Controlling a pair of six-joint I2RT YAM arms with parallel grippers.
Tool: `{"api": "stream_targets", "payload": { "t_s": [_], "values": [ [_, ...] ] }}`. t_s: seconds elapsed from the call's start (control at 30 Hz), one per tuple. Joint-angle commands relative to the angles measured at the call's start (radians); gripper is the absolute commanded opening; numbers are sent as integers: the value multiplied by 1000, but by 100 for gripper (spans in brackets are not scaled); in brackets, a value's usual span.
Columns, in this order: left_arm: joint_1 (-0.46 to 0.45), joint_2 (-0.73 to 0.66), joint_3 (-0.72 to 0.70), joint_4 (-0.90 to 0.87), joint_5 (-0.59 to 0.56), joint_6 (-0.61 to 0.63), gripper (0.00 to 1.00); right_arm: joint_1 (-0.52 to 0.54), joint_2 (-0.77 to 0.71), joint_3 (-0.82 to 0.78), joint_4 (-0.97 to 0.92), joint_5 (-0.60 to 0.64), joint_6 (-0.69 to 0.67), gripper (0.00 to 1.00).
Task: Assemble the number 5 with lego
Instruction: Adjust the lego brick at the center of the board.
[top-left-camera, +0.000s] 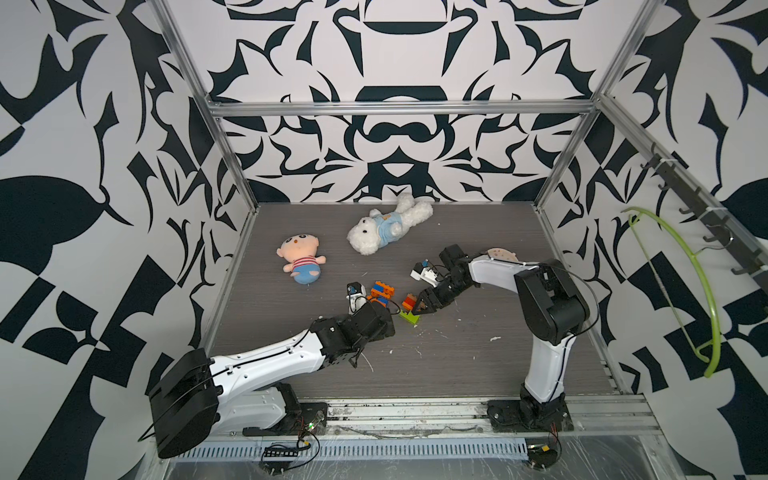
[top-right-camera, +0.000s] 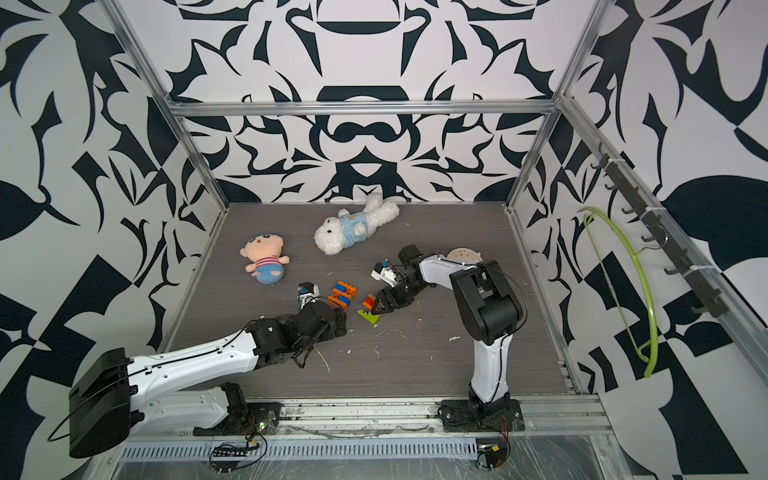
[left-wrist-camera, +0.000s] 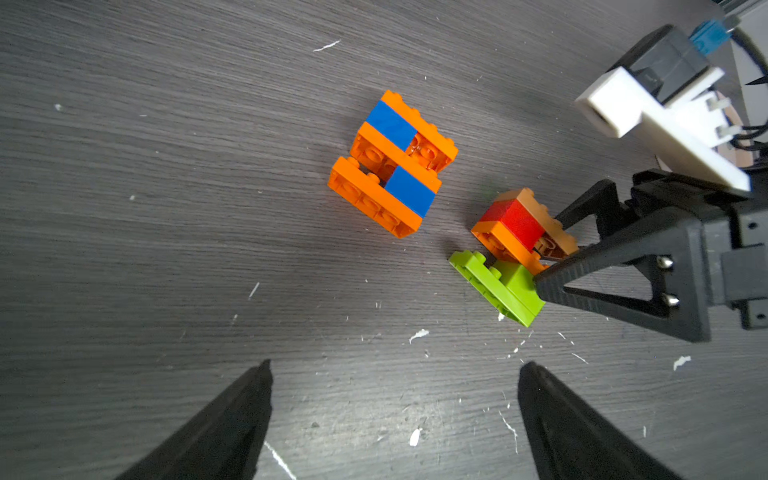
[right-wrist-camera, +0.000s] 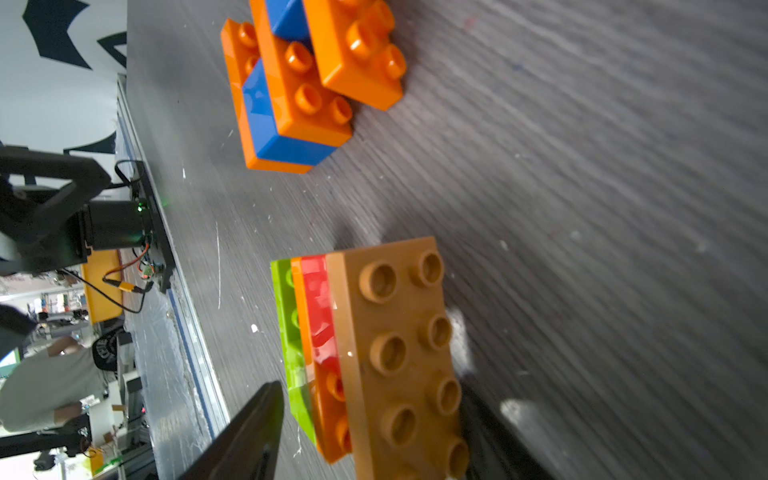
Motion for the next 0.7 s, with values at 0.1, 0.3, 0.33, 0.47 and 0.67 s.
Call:
{"api": "stream_targets", "payload": {
  "t_s": [0.1,0.3,0.33,0.47,0.67],
  "values": [
    [0,2,43,-26,-33,34,99,-12,-66,21,-33,147,52,74],
    [16,-13,52,-42,-52,64,99,-39,-140,6,-58,254,87,79],
    [21,-19,56,-46,-60,74,99,-39,-165,2,-62,274,90,80],
    [57,-53,68,-84,-106,129,99,-41,-316,-39,-17,435,129,81],
    [203,-138,67,-128,-224,259,99,-42,-620,-214,208,896,171,83]
  ]
}}
